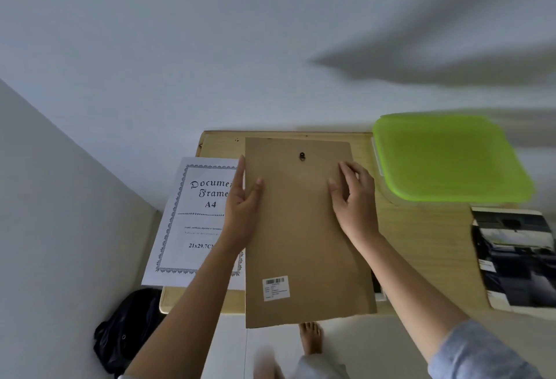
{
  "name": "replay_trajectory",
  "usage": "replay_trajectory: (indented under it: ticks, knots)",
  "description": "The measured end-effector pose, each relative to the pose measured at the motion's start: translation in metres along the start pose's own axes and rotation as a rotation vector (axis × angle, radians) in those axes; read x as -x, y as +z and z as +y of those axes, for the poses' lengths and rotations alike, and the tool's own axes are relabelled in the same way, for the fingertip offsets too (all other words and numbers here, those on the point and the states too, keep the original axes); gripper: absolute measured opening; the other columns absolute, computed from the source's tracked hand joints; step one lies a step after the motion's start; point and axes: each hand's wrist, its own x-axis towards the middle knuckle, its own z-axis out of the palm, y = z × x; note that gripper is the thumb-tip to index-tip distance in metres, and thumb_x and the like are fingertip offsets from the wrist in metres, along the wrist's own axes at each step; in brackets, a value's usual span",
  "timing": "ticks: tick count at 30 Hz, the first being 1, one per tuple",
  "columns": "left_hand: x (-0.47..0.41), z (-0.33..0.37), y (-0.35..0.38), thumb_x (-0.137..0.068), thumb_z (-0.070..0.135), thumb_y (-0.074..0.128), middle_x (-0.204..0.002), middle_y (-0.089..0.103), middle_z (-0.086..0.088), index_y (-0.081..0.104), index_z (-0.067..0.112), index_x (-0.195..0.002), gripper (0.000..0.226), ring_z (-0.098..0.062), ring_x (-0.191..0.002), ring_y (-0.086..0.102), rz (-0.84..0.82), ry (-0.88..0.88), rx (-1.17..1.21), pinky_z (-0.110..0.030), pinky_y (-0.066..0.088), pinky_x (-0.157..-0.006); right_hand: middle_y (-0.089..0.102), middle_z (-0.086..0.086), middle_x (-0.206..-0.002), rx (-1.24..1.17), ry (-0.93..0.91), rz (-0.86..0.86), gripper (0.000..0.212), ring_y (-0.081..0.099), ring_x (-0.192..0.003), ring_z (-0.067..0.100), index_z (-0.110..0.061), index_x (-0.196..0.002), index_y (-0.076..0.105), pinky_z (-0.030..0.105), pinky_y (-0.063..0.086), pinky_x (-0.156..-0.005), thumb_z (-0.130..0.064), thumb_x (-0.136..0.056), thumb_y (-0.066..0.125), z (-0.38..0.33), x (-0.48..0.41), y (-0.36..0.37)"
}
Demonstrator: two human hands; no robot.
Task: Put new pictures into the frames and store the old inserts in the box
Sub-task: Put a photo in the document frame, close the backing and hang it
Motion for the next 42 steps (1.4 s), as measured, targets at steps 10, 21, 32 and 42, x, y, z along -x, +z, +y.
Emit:
replay_trajectory:
  ticks: [10, 21, 32, 42]
  knots:
    - [0.046, -0.019, 0.06, -0.096, 0.02, 0.048, -0.129, 0.056, 0.001, 0.025, 0.034, -0.144, 0.055, -0.018, -0.105, 0.063, -0.106, -0.014, -0.059, -0.041, 0.053, -0.088, 0.053, 0.006, -0.132, -0.163, 0.415, 0.035, 0.048, 0.052, -0.117, 0.014, -0.014, -0.136, 0.044, 0.032, 0.042, -0.102, -0.02, -0.091, 0.056, 0.022, 0.063, -0.105]
    - [0.09, -0.095, 0.169, -0.093, 0.026, 0.052, -0.142, 0.043, -0.002, 0.02, 0.019, -0.147, 0.063, -0.019, -0.124, 0.046, -0.271, -0.114, -0.646, -0.034, 0.04, -0.102, 0.058, 0.007, -0.126, -0.156, 0.746, 0.159, 0.043, 0.054, -0.116, 0.021, -0.016, -0.132, 0.049, 0.03, 0.046, -0.088, -0.015, -0.09, 0.056, 0.115, 0.12, -0.199]
    - [0.104, -0.151, 0.183, -0.099, 0.04, 0.025, -0.157, 0.007, -0.003, 0.021, 0.014, -0.147, 0.054, -0.018, -0.145, -0.002, -0.274, 0.103, -1.308, -0.041, 0.006, -0.116, 0.058, 0.006, -0.127, -0.097, 0.784, 0.115, 0.043, 0.054, -0.117, 0.02, -0.017, -0.132, 0.049, 0.026, 0.043, -0.087, -0.016, -0.089, 0.057, 0.171, 0.134, -0.231]
    - [0.114, -0.175, 0.145, -0.087, 0.056, -0.015, -0.156, 0.009, -0.004, 0.006, 0.015, -0.146, 0.075, -0.016, -0.141, -0.005, -0.27, 0.298, -1.505, -0.039, 0.001, -0.117, 0.057, 0.005, -0.128, -0.094, 0.737, 0.064, 0.043, 0.052, -0.118, 0.019, -0.017, -0.132, 0.049, 0.03, 0.043, -0.091, -0.017, -0.089, 0.056, 0.177, 0.127, -0.216]
